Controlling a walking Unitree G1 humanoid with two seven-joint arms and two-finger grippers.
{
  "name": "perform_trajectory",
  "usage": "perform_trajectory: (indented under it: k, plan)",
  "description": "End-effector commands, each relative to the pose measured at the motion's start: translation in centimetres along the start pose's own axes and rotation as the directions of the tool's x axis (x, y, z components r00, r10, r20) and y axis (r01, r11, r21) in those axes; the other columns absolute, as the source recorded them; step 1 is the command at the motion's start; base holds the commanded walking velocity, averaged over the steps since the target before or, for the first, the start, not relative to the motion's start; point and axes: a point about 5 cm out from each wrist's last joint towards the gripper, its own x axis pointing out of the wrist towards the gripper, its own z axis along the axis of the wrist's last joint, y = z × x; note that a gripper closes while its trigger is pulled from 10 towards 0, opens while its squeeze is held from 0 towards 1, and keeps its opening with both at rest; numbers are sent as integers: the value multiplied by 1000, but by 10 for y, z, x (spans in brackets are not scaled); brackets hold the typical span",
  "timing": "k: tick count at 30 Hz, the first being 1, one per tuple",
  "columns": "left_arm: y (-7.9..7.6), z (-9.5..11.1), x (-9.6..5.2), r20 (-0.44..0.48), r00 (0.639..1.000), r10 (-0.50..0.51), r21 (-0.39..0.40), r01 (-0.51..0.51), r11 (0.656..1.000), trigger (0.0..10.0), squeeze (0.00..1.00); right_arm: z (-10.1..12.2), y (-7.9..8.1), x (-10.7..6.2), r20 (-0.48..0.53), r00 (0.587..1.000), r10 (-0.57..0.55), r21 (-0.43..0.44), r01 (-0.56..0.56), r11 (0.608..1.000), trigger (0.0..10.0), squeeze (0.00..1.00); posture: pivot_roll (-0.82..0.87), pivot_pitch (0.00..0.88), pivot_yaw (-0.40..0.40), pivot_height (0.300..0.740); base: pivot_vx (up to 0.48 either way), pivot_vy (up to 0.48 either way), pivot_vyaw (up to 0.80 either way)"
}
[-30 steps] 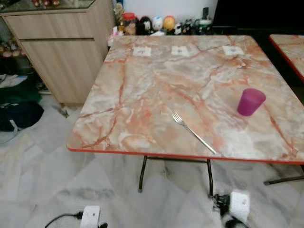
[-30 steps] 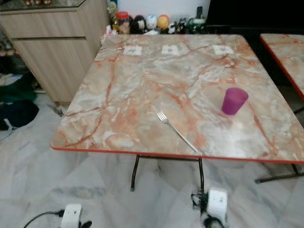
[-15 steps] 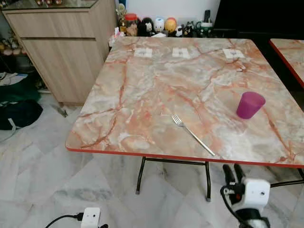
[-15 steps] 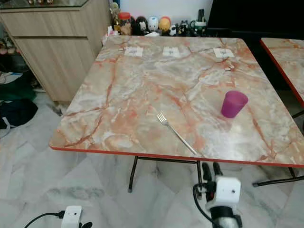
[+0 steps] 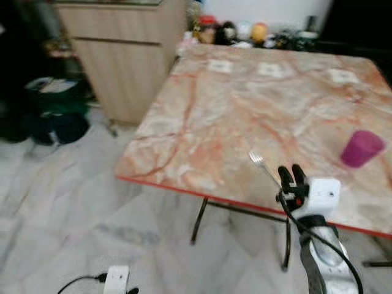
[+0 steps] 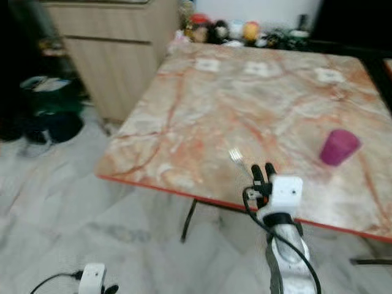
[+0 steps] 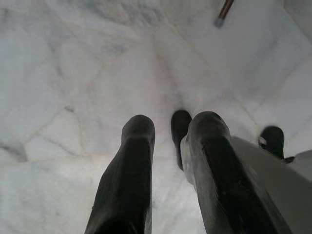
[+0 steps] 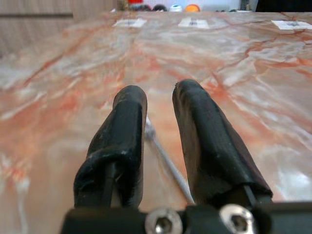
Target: Setting the table
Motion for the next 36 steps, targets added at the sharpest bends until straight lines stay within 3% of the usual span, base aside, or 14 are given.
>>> perform_trajectory:
  k: [1, 11, 25, 36]
  plan:
    - [0, -2, 0, -13, 1000, -6, -7, 6, 1000, 10000, 0, -2, -5, 2, -21, 1000, -20, 2, 20, 1000, 10000, 0, -130, 73, 15, 740, 240, 0, 0]
    - [1, -1, 0, -13, 1000, -5, 2, 5, 1000, 10000, 0, -5, -10, 9, -60, 994, -88, -12, 87, 996, 10000, 0, -125, 86, 21, 740, 146, 0, 0]
    - [0, 0, 0, -10, 1000, -11, 7, 11, 1000, 10000, 0, -6, -11, 12, -79, 994, -80, -33, 77, 996, 10000, 0, -128, 93, 18, 740, 203, 0, 0]
    - [0, -1, 0, -14, 1000, -17, 1, 17, 1000, 10000, 0, -7, -15, 17, -130, 989, -71, -43, 66, 997, 10000, 0, -131, 95, 18, 740, 0, 0, 0]
